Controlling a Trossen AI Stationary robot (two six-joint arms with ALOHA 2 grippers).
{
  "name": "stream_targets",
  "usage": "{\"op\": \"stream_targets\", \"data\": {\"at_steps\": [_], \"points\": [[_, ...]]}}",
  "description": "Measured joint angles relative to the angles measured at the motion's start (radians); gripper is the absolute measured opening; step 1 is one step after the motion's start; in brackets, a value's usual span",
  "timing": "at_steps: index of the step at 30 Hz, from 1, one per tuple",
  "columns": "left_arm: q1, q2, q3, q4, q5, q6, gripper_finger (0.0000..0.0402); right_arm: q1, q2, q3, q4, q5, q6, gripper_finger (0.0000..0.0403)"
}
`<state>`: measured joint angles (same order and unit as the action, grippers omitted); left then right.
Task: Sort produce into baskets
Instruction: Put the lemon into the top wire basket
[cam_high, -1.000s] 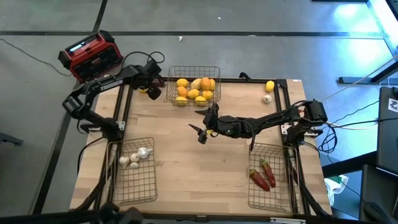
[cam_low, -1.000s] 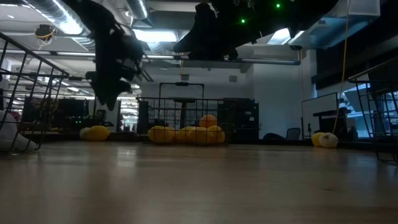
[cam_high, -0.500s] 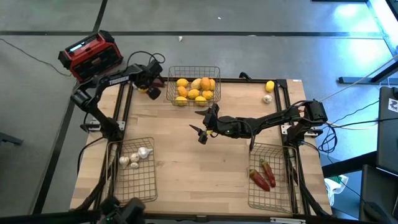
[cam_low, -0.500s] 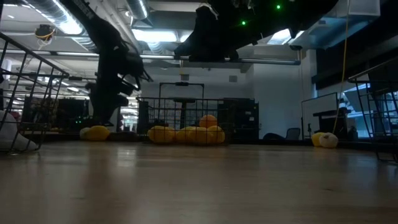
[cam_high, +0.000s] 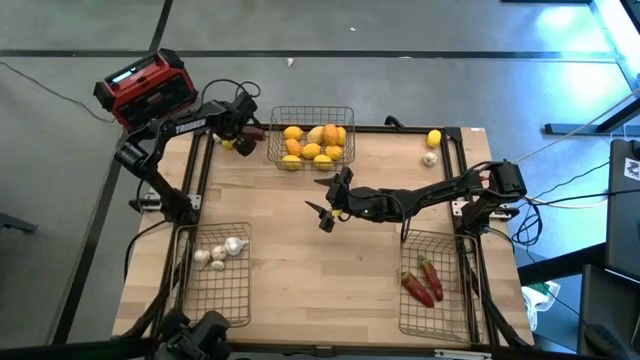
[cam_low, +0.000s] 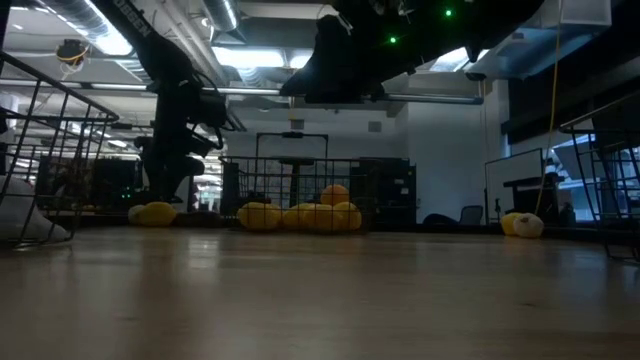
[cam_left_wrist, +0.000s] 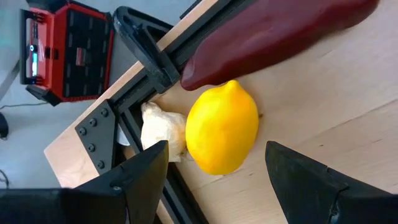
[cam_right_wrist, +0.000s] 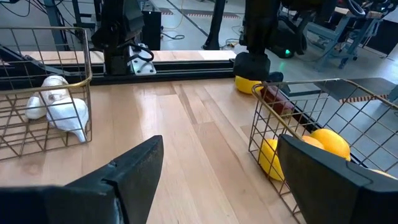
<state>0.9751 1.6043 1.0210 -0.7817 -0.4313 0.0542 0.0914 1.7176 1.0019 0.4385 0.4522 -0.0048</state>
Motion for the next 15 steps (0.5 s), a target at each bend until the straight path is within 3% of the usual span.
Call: {"op": "stream_targets", "data": {"at_steps": [15], "points": [[-0.014, 0.000, -0.002, -0.072, 0.004, -0.027, 0.0265, 0.000, 0.000, 0.000, 0.001, 0.000, 0.000, 0.0310]]}}
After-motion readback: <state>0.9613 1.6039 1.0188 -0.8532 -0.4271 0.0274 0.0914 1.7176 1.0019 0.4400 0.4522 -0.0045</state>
